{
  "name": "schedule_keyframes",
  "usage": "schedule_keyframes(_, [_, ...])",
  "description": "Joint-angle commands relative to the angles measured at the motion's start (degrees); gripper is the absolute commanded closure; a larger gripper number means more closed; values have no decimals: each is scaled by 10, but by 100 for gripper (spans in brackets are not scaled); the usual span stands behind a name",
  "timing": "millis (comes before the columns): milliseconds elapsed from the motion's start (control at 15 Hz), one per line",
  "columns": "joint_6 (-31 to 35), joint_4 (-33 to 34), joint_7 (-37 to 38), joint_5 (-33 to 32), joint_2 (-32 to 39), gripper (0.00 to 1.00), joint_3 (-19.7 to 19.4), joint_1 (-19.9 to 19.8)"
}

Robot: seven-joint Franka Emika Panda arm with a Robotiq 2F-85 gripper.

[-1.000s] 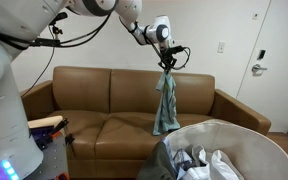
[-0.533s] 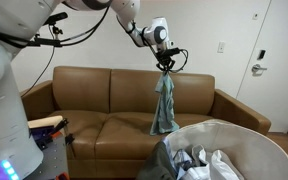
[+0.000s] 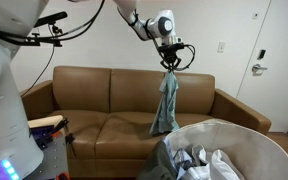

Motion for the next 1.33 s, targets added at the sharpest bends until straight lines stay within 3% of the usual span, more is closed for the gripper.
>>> schedule_keyframes(0, [-45,-102,79,-11,-120,93,-25,-16])
schedule_keyframes(267, [-73,-188,176,-13,-239,93,-46,-25])
schedule_keyframes(333, [-75,-113,128,-9,-163,92,-36,-29])
schedule_keyframes(467, [-75,-153,152,-8,-212,92,-40,-31])
schedule_keyframes(667, [-74,-177,162,-8,-232,93,-40,-31])
schedule_keyframes(867, [-80,-175,264,-34,-257,95,-54,-31])
schedule_keyframes(1267, [-143,-221,400,-96,-404,95,-68,-53])
